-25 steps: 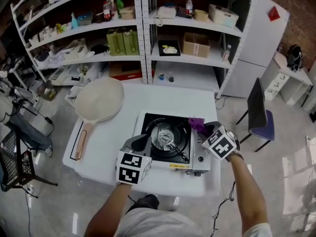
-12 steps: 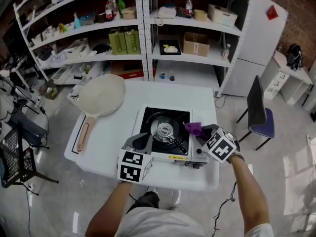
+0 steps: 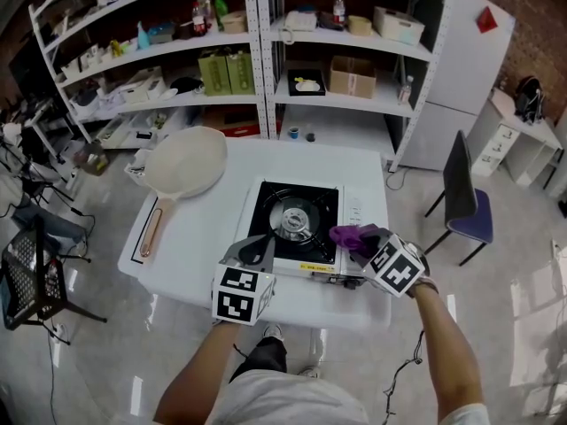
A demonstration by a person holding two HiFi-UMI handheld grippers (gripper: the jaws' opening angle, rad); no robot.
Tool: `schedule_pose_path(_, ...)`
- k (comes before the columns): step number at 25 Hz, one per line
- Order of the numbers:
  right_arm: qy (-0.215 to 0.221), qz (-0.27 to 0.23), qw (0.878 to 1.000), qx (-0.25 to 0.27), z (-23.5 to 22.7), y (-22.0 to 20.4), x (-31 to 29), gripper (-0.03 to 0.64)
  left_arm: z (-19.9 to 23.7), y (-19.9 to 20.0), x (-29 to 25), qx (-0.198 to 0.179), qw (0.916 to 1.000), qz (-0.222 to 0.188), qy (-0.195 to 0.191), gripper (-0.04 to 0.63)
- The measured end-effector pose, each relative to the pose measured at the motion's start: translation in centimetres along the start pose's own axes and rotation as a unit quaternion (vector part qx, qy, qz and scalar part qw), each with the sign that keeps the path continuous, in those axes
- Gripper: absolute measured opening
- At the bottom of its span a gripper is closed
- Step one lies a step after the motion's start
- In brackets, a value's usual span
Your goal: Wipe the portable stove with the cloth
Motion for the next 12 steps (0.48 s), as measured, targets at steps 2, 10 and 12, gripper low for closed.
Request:
schedule_pose_path(2,0.0,-0.003,1.0,0.0,0.5,-0.3,0.3,0.066,-0.3,-0.2,0.3,0.0,1.0,0.0,0.001,0.003)
schedule_pose_path(10,0.01,-0.005,1.0,0.003,2.3,-1.3,1.7,0.066,-1.2,-0.9,1.7,0.009,0.9999,-0.001,0.006,0.003)
schedule_pose_path(12,0.013,-0.004,1.0,0.007,2.7,-1.4,2.0,0.066,-1.3,-1.1,2.0,0.012,0.9999,0.0,0.008,0.003)
Point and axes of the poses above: the fingertips, and each gripper's own axes: x backward along the fingers, z to its left, y out of its top, the point moved 8 cm from there along x, backward along the fingers, and after that the axes turned 3 degrees about -y, right-handed, at the moved point
